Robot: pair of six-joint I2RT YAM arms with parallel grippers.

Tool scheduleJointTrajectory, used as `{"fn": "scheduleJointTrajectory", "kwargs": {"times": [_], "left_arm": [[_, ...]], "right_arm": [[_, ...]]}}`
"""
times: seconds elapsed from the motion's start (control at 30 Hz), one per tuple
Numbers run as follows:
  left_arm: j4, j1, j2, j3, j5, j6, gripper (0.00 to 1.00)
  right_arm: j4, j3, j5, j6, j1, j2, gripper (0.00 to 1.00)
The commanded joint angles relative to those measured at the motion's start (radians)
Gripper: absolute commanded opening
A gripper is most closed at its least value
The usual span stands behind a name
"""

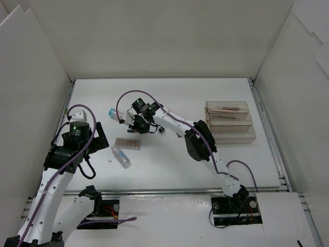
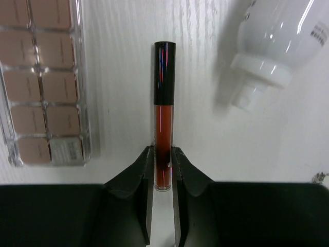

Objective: Organize the makeup

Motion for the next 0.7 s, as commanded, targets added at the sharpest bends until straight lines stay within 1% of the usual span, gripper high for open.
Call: {"fn": "scheduleJointTrajectory", "kwargs": {"times": [0.0, 0.03, 0.1, 0.13, 0.17, 0.2, 0.23, 0.3, 0.33, 0.4, 0.47, 0.5, 0.57, 0.6, 0.67], "left_arm": [[0.041, -0.002, 0.012, 0.054, -0.005, 0.010, 0.98], [0.052, -0.002, 0.016, 0.056, -0.007, 0.014, 0.98], [0.068, -0.002, 0.027, 0.060, -0.002, 0.017, 0.98], [0.076, -0.002, 0.032, 0.062, -0.002, 0.019, 0.98], [0.082, -0.002, 0.035, 0.063, 0.000, 0.020, 0.98], [0.098, -0.002, 0.045, 0.066, 0.009, 0.023, 0.98], [0.107, -0.002, 0.050, 0.065, 0.010, 0.026, 0.98], [0.138, -0.002, 0.065, 0.063, 0.024, 0.028, 0.98], [0.145, -0.002, 0.068, 0.065, 0.029, 0.031, 0.98], [0.174, -0.002, 0.087, 0.062, 0.041, 0.033, 0.98], [0.193, -0.002, 0.105, 0.057, 0.058, 0.034, 0.98], [0.214, -0.002, 0.110, 0.056, 0.064, 0.034, 0.98], [0.234, -0.002, 0.133, 0.053, 0.075, 0.034, 0.98], [0.251, -0.002, 0.142, 0.054, 0.085, 0.034, 0.98], [0.265, -0.002, 0.169, 0.059, 0.101, 0.037, 0.98]], "right_arm": [[-0.046, -0.043, 0.037, -0.099, -0.027, -0.164, 0.00], [-0.046, -0.069, 0.039, -0.116, -0.039, -0.190, 0.00], [-0.043, -0.098, 0.046, -0.163, -0.070, -0.281, 0.00], [-0.042, -0.140, 0.045, -0.179, -0.084, -0.346, 0.00], [-0.039, -0.161, 0.048, -0.206, -0.094, -0.376, 0.00], [-0.039, -0.187, 0.051, -0.220, -0.126, -0.408, 0.00], [-0.039, -0.242, 0.054, -0.242, -0.143, -0.474, 0.00], [-0.037, -0.311, 0.072, -0.300, -0.188, -0.541, 0.00], [-0.039, -0.379, 0.080, -0.317, -0.211, -0.606, 0.00], [-0.037, -0.472, 0.103, -0.358, -0.281, -0.690, 0.00], [-0.039, -0.526, 0.162, -0.395, -0.324, -0.738, 0.00], [-0.039, -0.575, 0.187, -0.407, -0.381, -0.758, 0.00], [-0.037, -0.614, 0.244, -0.443, -0.438, -0.802, 0.00], [-0.036, -0.637, 0.249, -0.447, -0.505, -0.809, 0.00], [-0.034, -0.654, 0.279, -0.461, -0.577, -0.810, 0.00]]}}
